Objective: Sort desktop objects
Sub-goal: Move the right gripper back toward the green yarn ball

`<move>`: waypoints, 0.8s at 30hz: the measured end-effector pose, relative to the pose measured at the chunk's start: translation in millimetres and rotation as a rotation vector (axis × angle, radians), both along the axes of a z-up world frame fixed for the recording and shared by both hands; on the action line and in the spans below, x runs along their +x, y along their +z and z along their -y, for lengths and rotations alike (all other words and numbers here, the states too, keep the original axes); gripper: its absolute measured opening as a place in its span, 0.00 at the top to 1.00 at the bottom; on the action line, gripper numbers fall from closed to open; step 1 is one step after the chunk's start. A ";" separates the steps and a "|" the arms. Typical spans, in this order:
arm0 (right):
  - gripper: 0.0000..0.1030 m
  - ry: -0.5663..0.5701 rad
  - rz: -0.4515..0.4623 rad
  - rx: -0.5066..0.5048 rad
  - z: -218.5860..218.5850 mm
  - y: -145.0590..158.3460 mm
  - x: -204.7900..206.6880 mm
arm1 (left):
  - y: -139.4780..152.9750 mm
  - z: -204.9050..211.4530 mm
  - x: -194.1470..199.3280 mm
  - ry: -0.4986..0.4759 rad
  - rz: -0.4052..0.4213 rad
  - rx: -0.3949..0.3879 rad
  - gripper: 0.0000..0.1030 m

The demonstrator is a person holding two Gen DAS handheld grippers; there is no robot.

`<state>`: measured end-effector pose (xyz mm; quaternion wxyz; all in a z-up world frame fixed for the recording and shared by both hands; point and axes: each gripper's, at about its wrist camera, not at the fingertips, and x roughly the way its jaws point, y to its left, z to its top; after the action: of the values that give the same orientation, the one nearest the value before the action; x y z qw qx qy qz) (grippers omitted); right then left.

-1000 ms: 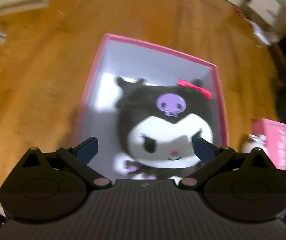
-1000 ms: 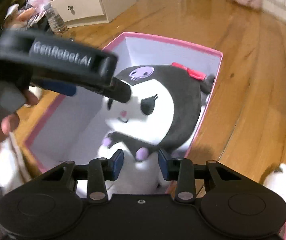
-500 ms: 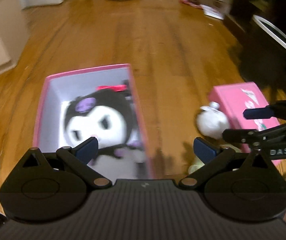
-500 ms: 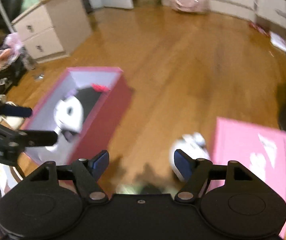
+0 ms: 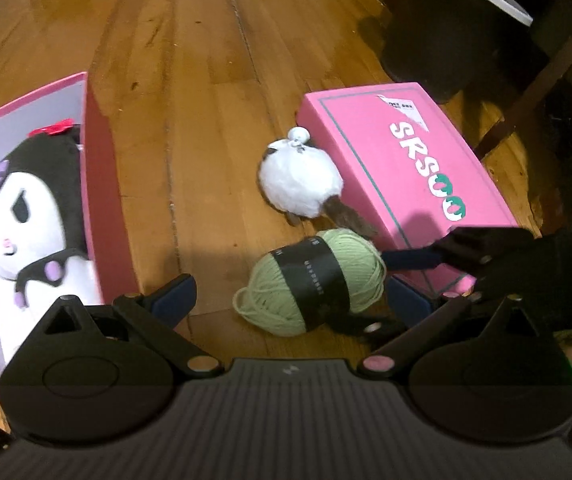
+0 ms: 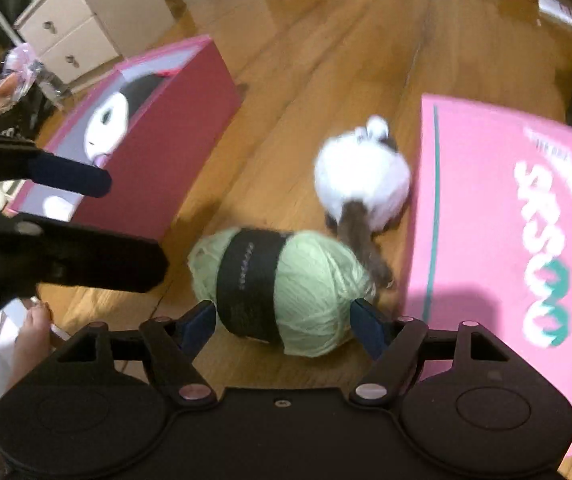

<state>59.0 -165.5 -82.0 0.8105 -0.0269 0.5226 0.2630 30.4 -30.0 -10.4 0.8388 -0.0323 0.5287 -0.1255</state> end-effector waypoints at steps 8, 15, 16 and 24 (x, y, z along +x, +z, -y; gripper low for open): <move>0.17 -0.064 -0.011 0.009 -4.9 -19.0 10.8 | -26.6 8.1 18.9 0.021 -0.044 -0.075 0.00; 0.16 -0.097 -0.026 0.053 -6.3 -24.7 8.8 | -52.7 0.2 27.9 0.066 -0.129 -0.167 0.00; 0.16 -0.099 -0.028 0.054 -7.4 -25.8 9.1 | -54.6 -0.1 28.3 0.068 -0.129 -0.169 0.00; 0.11 -0.118 0.003 0.043 -23.0 -33.0 9.8 | -62.7 -3.7 35.4 0.065 -0.136 -0.186 0.00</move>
<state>68.8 -142.5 -115.0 0.8258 0.0211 0.5163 0.2259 65.8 -26.3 -73.1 0.7981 -0.1358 0.5690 -0.1442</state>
